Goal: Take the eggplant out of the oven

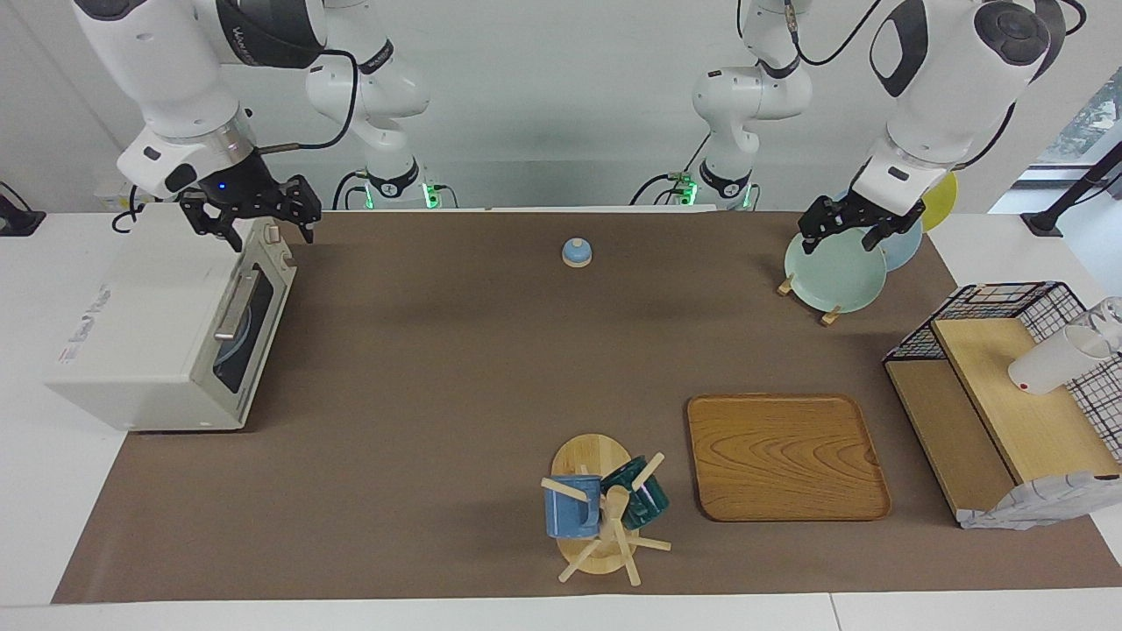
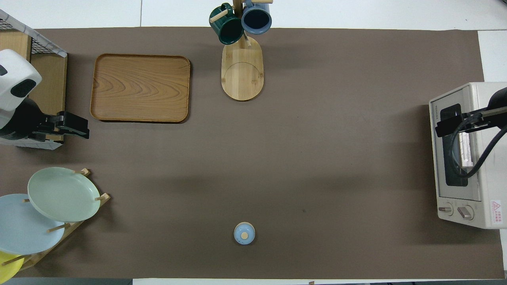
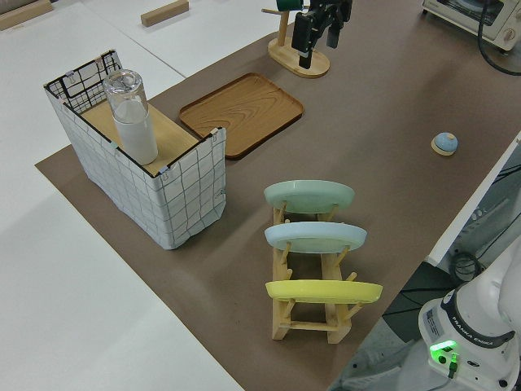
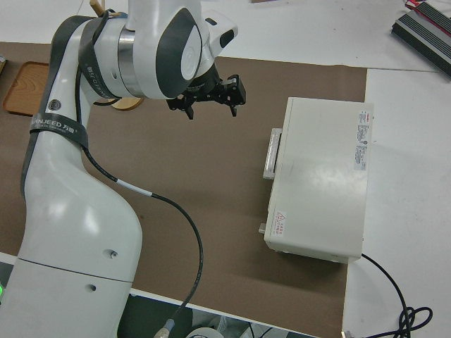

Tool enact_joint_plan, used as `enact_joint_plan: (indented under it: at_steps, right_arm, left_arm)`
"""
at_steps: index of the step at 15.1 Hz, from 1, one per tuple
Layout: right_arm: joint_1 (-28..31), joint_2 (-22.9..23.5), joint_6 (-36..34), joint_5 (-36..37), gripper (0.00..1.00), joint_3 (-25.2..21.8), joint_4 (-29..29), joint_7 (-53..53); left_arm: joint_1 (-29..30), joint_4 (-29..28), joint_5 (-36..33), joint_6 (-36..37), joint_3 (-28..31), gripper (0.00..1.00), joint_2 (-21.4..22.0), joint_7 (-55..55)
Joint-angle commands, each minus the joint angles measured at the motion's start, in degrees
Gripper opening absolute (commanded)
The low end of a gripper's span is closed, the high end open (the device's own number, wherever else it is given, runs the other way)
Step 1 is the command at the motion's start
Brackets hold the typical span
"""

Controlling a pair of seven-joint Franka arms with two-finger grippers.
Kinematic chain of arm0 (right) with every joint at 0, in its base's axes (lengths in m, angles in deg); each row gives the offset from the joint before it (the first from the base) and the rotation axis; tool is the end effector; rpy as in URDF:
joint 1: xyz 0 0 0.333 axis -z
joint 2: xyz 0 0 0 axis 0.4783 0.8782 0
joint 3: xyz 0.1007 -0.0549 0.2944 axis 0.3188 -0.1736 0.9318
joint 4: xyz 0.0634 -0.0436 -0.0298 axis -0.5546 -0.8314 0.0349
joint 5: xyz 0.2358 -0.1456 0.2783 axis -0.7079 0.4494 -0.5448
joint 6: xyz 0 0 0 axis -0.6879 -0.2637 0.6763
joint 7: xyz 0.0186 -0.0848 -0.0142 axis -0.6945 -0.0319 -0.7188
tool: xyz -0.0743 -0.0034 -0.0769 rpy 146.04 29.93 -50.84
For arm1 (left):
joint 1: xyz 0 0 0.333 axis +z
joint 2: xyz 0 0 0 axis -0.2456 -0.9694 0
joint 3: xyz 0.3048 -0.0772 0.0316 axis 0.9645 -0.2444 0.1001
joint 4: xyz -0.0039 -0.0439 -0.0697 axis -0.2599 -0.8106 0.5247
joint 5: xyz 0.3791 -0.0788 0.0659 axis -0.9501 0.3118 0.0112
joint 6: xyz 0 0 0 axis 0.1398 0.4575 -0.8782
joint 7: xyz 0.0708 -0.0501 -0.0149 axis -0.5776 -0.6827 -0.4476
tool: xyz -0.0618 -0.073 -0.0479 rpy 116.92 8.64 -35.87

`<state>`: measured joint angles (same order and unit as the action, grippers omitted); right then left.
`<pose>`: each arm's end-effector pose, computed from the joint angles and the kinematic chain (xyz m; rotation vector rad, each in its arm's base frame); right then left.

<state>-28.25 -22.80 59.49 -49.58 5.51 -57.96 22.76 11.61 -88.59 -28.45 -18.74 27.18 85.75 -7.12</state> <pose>0.5431 -0.0065 0.6071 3.1034 0.2550 -0.0871 0.5369 -0.0712 0.5880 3.1276 -0.0351 -0.1445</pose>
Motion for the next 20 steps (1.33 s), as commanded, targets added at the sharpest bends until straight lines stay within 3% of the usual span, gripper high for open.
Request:
enact_joint_plan:
  at_steps: [1, 6, 10, 12, 13, 18, 20]
  right_arm:
    - [-0.06, -0.16, 0.66, -1.08, 1.00, 0.00, 0.03, 0.99]
    - [-0.06, -0.42, 0.58, -1.08, 1.00, 0.09, -0.32, 5.02]
    - [-0.15, -0.60, 0.93, -0.82, 1.00, 0.09, -0.76, 1.18]
    - [-0.06, -0.69, 2.07, -0.65, 0.06, 0.17, -1.37, -0.24]
    - [-0.06, -0.95, 2.42, -0.64, 0.00, 0.09, -2.24, -0.33]
    - [0.47, -2.00, 4.97, -0.03, 0.00, -0.09, -5.67, 4.05]
    - [-0.15, -3.31, 7.50, 6.09, 0.00, 0.08, -9.79, 7.74]
  left_arm:
    - [0.51, -0.06, -0.09, 0.30, -0.28, 1.00, 0.70, -0.41]
    - [0.59, -0.15, -0.09, 0.30, -0.28, 1.00, 0.70, -0.41]
    - [0.50, -0.15, -0.09, 0.30, -0.28, 1.00, 0.70, -0.41]
    - [0.51, -0.15, -0.09, 0.30, -0.28, 1.00, 0.70, -0.41]
    - [0.50, -0.15, -0.09, 0.30, -0.28, 1.00, 0.70, -0.41]
    - [0.59, -0.15, -0.09, 0.30, -0.28, 1.00, 0.70, -0.41]
    - [0.59, -0.15, -0.09, 0.30, -0.28, 1.00, 0.70, -0.41]
